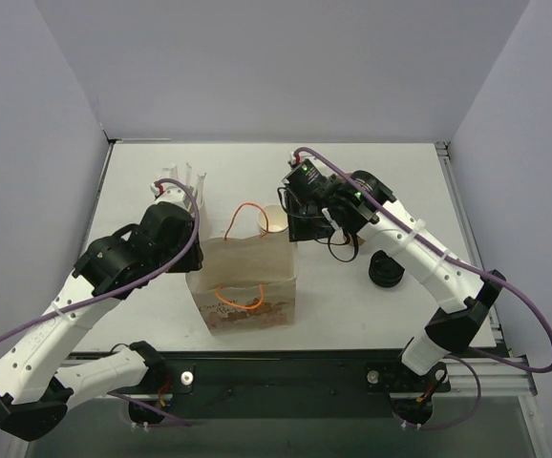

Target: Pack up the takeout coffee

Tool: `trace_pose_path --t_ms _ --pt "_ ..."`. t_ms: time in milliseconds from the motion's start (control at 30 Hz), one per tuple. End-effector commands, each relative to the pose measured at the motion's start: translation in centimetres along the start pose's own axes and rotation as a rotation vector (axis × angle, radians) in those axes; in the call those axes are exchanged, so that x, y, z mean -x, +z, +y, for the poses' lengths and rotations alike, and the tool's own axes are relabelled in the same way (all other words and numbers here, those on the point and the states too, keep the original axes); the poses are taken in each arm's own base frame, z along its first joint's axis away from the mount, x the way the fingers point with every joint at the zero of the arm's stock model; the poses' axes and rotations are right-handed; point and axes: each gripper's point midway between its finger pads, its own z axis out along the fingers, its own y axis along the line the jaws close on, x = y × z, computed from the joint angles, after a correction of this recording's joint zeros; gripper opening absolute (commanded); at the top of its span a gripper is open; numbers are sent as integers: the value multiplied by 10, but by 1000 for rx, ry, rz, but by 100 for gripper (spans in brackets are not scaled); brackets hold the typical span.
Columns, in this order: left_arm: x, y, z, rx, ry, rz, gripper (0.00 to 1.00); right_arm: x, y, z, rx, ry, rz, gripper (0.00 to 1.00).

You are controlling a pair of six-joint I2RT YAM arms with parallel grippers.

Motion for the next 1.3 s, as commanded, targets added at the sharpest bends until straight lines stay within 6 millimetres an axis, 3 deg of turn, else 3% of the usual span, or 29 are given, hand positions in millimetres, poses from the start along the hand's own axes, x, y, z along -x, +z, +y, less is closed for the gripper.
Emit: trace_pose_path --t_ms 0,67,100,167,267,300,333,367,400,433,467,533,600,633,667,733,767,867,1000,1200,1267 --pt "14 -13 4 3 -3 -48 36 -8 2 -5 -9 -20 33 28" --pt "18 -13 0 -16 0 -63 22 -9 3 -4 -6 -19 37 29" --pt "19 -14 -3 -33 9 -67 9 -12 5 -5 -8 -18 47 29" --pt "26 -14 -13 -79 13 -92 0 -13 6 -4 -3 -19 48 29" --pt "36 -15 -27 -146 17 -129 0 -3 0 -4 3 -31 15 18" --pt "39 -16 -32 -171 27 -140 0 1 -3 -5 5 -28 1 19" --pt "49 -18 -40 -204 23 -180 0 9 -15 -5 19 -18 -26 24" --pt "55 -21 -44 -230 28 -205 0 14 -23 -5 28 -12 -37 38" --pt "56 -22 -50 -267 55 -216 0 14 -34 -8 29 -11 -37 46" --pt "67 -27 -58 -308 56 -269 0 27 -60 -5 75 3 -101 51" --pt "73 -33 -59 -330 61 -304 0 31 -72 -6 94 1 -128 57" --pt "77 -35 -64 -367 75 -349 0 41 -109 -13 136 19 -230 59" --pt "77 -42 -65 -409 89 -397 0 51 -132 -16 174 24 -318 62" --pt "70 -32 -67 -428 95 -404 0 53 -152 -21 207 29 -377 63" --pt "70 -41 -66 -459 86 -442 0 48 -150 -23 212 20 -382 65" --pt "57 -38 -67 -519 79 -477 0 53 -168 -29 249 30 -483 67" --pt "51 -36 -67 -540 76 -479 0 48 -157 -38 204 41 -485 67" --pt "31 -36 -68 -596 72 -451 0 47 -160 -58 152 116 -553 68" --pt "8 -37 -61 -620 75 -394 0 32 -128 -81 13 113 -521 68" --pt "-2 -49 -48 -633 120 -449 0 23 -79 -99 -141 84 -440 68" --pt "0 -57 -53 -677 169 -497 0 24 -72 -90 -95 86 -415 68"
